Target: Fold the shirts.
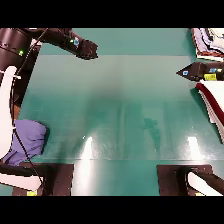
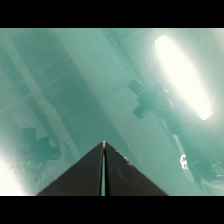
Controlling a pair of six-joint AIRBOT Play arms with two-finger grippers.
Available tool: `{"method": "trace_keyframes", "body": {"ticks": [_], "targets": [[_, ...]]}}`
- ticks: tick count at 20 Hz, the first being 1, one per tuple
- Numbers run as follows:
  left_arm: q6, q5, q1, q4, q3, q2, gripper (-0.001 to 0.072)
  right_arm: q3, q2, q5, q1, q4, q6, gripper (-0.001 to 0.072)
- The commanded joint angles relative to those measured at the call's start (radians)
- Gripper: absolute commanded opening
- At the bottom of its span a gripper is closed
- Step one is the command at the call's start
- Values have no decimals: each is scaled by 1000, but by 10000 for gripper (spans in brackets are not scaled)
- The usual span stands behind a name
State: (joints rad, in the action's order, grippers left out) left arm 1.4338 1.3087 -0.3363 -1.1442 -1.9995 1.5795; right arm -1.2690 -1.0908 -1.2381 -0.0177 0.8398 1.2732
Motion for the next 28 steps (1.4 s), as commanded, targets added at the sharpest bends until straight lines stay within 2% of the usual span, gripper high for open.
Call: {"method": "trace_keyframes", "body": {"ticks": [1, 14, 17, 20, 23, 25, 28], "targets": [[0, 0, 0, 0, 0, 0, 31, 0, 1, -3, -1, 0, 0, 14], [1, -3, -1, 1, 0, 0, 31, 0, 1, -55, -1, 0, 0, 14], [7, -59, 3, 11, -2, -1, 31, 0, 1, -71, -1, 0, 0, 14], [8, 87, 55, -38, 0, -26, 30, 0, 1, -75, -1, 0, 0, 14], [37, 154, 161, -109, 96, -165, 30, 0, 1, -75, -1, 0, 0, 15], [37, 150, 235, -166, 243, -321, 30, 0, 1, -74, -1, 0, 0, 15], [91, 163, 364, -333, 523, -571, 31, 0, 1, -75, -1, 1, -1, 15]]}}
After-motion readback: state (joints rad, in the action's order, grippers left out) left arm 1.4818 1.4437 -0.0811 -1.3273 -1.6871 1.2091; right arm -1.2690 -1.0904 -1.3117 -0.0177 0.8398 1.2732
